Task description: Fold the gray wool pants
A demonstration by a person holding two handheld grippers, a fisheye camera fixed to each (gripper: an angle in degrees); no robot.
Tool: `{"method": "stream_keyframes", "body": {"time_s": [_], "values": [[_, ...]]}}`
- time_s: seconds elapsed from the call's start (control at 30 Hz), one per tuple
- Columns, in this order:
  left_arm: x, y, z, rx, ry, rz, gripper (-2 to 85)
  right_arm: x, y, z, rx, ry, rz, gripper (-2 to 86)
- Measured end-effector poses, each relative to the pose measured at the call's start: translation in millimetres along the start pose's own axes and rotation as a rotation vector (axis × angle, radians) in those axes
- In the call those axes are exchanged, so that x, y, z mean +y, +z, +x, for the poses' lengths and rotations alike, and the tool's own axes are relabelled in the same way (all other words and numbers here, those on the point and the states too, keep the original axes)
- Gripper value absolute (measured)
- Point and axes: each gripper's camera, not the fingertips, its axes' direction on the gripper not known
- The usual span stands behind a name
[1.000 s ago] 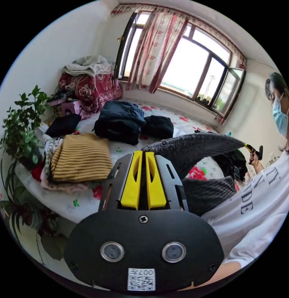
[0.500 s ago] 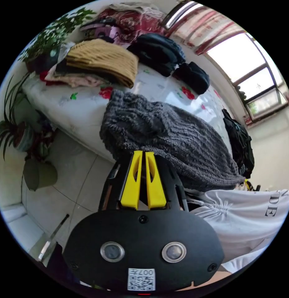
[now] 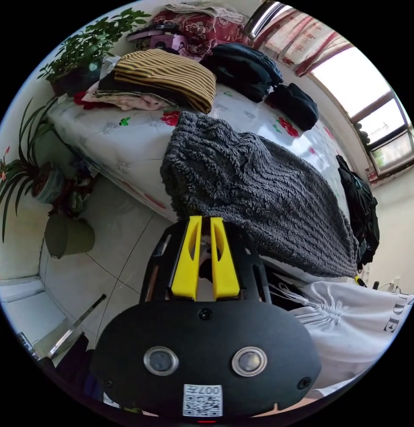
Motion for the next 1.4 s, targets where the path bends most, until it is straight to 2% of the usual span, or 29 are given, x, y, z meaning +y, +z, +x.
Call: {"method": "stream_keyframes", "body": {"time_s": [0.1, 0.23, 0.33, 0.43, 0.53, 0.63, 0.73, 0.8, 0.9, 0.93, 1.03, 1.1, 1.17, 1.2, 1.27, 1.4], "values": [[14, -13, -1, 0.006, -0.003, 0.027, 5.6, 0, -1, -9, 0.091, 0.018, 0.027, 1.4], [49, -43, -10, 0.004, -0.069, 0.122, 7.9, -20, 3, -65, 0.112, -0.127, 0.113, 3.2], [68, -53, -15, 0.025, -0.125, 0.185, 8.4, -54, 48, -107, 0.203, -0.221, 0.105, 4.6], [70, -49, -13, 0.062, -0.144, 0.214, 9.3, -93, 119, -111, 0.309, -0.187, 0.044, 4.4], [60, -32, -9, 0.082, -0.163, 0.208, 10.3, -115, 182, -93, 0.21, -0.093, -0.065, 1.9], [47, -10, -4, 0.055, -0.174, 0.176, 8.4, -108, 186, -103, 0.244, -0.115, -0.027, 0.8], [38, 24, -2, -0.038, -0.19, 0.047, 6.5, -89, 145, -109, 0.35, -0.116, 0.1, 0.9], [37, 42, 1, -0.032, -0.175, -0.008, 6.2, -79, 135, -102, 0.378, -0.072, 0.131, 1.5], [43, 50, 7, -0.033, -0.167, -0.001, 6.3, -77, 176, -80, 0.455, 0.049, -0.014, 3.0], [47, 46, 8, -0.035, -0.163, 0.001, 6.6, -75, 191, -85, 0.538, 0.073, -0.059, 3.4], [63, 15, 8, -0.058, -0.158, 0.05, 6.6, -60, 193, -164, 0.625, -0.092, 0.089, 4.4], [71, -9, 9, -0.073, -0.161, 0.105, 6.5, -53, 203, -228, 0.523, -0.261, 0.164, 4.9], [68, -32, 20, -0.071, -0.129, 0.17, 6.2, -53, 247, -313, 0.252, -0.502, 0.139, 5.4], [64, -36, 27, -0.061, -0.1, 0.185, 6.2, -54, 264, -333, 0.186, -0.554, 0.11, 5.5], [32, -36, 72, -0.013, 0.08, 0.221, 6.7, -57, 345, -411, -0.028, -0.73, -0.052, 6.1], [-32, 9, 174, 0.075, 0.424, 0.172, 8.0, -40, 462, -509, -0.118, -0.931, -0.272, 5.6]]}}
